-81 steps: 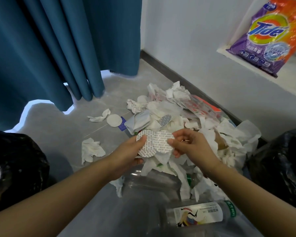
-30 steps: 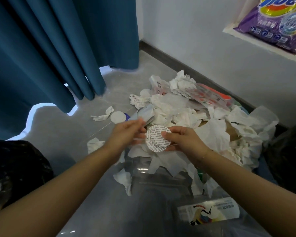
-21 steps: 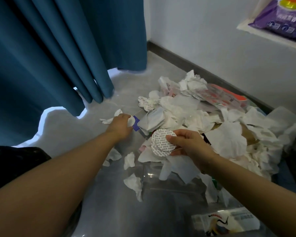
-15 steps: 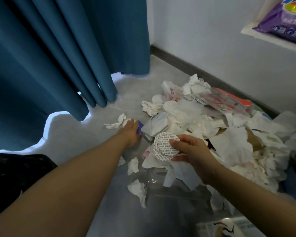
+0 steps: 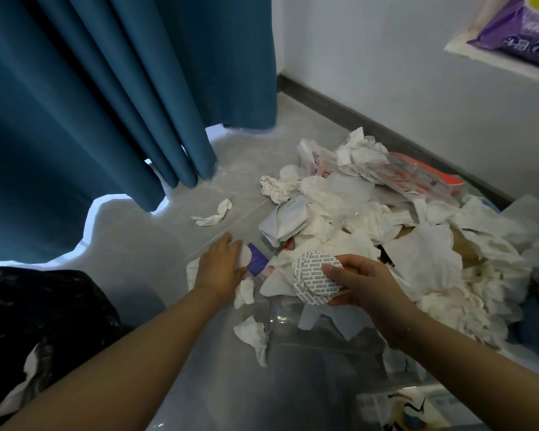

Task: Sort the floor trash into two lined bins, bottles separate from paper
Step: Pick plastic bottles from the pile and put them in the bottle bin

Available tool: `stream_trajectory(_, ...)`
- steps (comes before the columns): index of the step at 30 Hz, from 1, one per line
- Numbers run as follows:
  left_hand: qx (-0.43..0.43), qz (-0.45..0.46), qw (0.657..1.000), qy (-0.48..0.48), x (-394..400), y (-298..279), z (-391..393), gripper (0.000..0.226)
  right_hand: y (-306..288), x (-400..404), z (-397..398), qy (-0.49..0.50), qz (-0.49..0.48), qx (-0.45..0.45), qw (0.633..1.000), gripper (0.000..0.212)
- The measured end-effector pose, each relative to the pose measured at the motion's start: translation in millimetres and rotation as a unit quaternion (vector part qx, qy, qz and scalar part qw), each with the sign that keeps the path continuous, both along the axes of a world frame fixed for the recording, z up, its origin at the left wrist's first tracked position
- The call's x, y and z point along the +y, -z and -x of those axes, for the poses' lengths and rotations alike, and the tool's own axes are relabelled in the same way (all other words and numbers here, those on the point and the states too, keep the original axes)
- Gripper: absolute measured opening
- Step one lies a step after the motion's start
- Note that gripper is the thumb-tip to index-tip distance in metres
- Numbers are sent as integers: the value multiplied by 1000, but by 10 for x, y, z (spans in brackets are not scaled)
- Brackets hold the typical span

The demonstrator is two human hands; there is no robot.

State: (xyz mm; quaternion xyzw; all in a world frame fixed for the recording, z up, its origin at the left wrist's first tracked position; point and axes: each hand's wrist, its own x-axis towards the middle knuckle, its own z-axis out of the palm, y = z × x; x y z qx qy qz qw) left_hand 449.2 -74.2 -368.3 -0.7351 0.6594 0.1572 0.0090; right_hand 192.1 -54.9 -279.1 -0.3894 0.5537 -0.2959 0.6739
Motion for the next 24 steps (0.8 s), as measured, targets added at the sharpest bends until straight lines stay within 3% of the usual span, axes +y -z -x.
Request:
stream_trajectory(3,2,-42,999,-5,-33,-26,-34,55,25,9,-4,0,-5,8,1000,20)
stream_trajectory(10,-15,30,999,-19,-80,-164,32,25,69,13,-87,1,-20,-5,1000,14)
stream_trajectory(13,97,148,979,-104,-61,-363,128,25,44,13,-87,7,-12,-2,1000,12)
stream_trajectory(16,285,233,913,-178,38,-710,434,24,2,8,-42,29,5,17,999,16)
stream_trajectory(20,472,177,841,-196,360,-1145,792,20,-71,7,5,65,7,15,998,18)
stream_trajectory(24,484,128,851,-160,527,-1224,956,13,-199,86,35,69,14,-32,997,12)
